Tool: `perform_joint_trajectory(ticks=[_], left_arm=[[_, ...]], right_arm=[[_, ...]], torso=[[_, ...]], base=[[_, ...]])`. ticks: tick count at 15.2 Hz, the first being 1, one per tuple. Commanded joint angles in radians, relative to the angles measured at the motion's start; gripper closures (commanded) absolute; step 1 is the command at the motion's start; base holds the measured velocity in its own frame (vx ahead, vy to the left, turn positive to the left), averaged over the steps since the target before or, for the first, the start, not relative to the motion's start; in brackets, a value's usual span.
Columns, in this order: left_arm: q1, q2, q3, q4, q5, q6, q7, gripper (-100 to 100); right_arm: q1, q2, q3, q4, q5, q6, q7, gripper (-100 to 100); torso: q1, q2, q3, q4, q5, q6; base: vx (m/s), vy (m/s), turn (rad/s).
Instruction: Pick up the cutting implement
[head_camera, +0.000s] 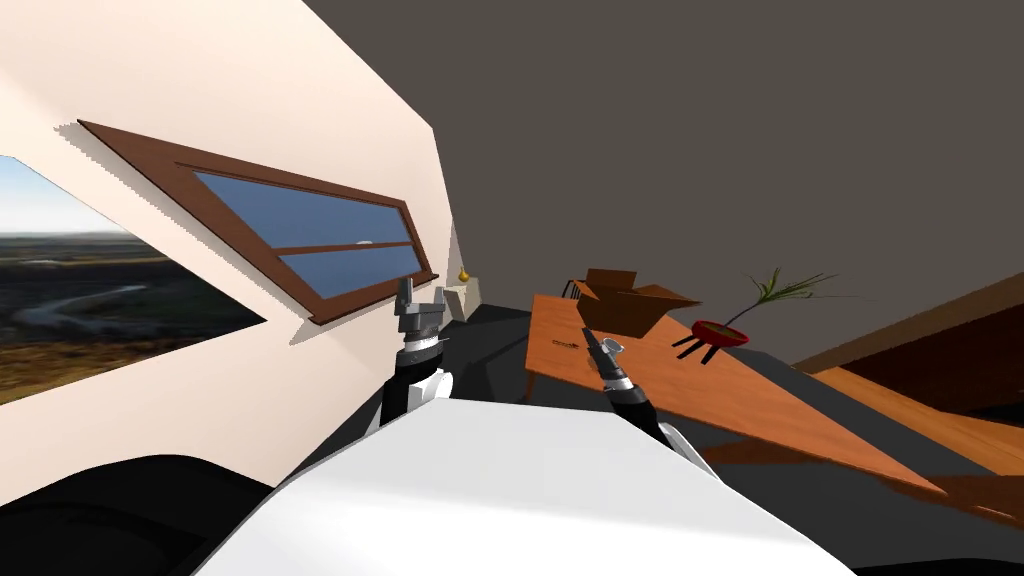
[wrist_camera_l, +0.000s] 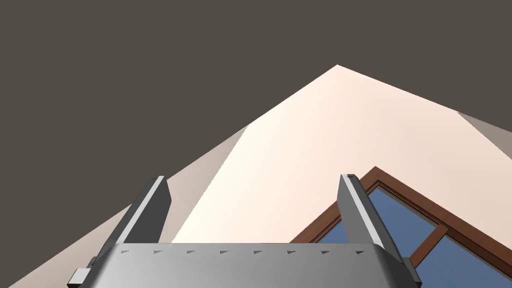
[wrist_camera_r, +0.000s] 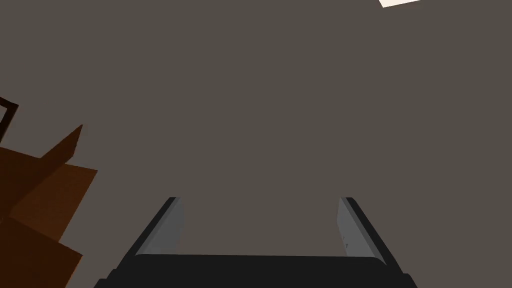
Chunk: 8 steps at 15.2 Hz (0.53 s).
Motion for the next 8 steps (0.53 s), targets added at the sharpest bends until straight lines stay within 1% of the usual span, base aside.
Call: perform_joint_trajectory(ticks=[1, 2, 3, 4, 5, 6, 7, 8], left_arm=[[0.0, 0.0, 0.0, 0.0, 0.0, 0.0, 0.0, 0], [0.0, 0.0, 0.0, 0.0, 0.0, 0.0, 0.0, 0], [0.0, 0.0, 0.0, 0.0, 0.0, 0.0, 0.0, 0], [0.0, 0.0, 0.0, 0.0, 0.0, 0.0, 0.0, 0], [0.0, 0.0, 0.0, 0.0, 0.0, 0.0, 0.0, 0], [0.0, 0.0, 0.0, 0.0, 0.0, 0.0, 0.0, 0], [0.0, 0.0, 0.0, 0.0, 0.0, 0.0, 0.0, 0], [0.0, 0.0, 0.0, 0.0, 0.0, 0.0, 0.0, 0]], right_arm=[[0.006, -0.033, 0.012, 0.05, 0.015, 0.003, 0.021, -100], [0.006, -0.033, 0.012, 0.072, 0.015, 0.003, 0.021, -100], [0.006, -0.033, 0.012, 0.074, 0.015, 0.003, 0.021, -100], [0.016, -0.064, 0.021, 0.11, 0.028, 0.003, 0.039, -100], [0.016, -0.064, 0.021, 0.133, 0.028, 0.003, 0.039, -100], [0.016, -0.064, 0.021, 0.133, 0.028, 0.003, 0.039, -100], [0.027, -0.094, 0.03, 0.173, 0.041, 0.003, 0.058, -100], [0.027, -0.094, 0.03, 0.186, 0.041, 0.003, 0.058, -100]], torso=[[0.0, 0.0, 0.0, 0.0, 0.0, 0.0], [0.0, 0.0, 0.0, 0.0, 0.0, -0.001], [0.0, 0.0, 0.0, 0.0, 0.0, -0.001], [0.0, 0.0, 0.0, 0.0, 0.0, 0.0], [0.0, 0.0, 0.0, 0.0, 0.0, -0.001], [0.0, 0.0, 0.0, 0.0, 0.0, -0.001], [0.0, 0.0, 0.0, 0.0, 0.0, 0.0], [0.0, 0.0, 0.0, 0.0, 0.0, -0.001]], base=[[-0.013, 0.01, 0.282], [-0.015, 0.008, 0.317], [-0.009, 0.0, 0.115], [-0.01, 0.01, 0.255], [-0.012, 0.009, 0.304], [-0.01, 0.001, 0.121], [-0.012, 0.012, 0.35], [-0.011, 0.007, 0.342]])
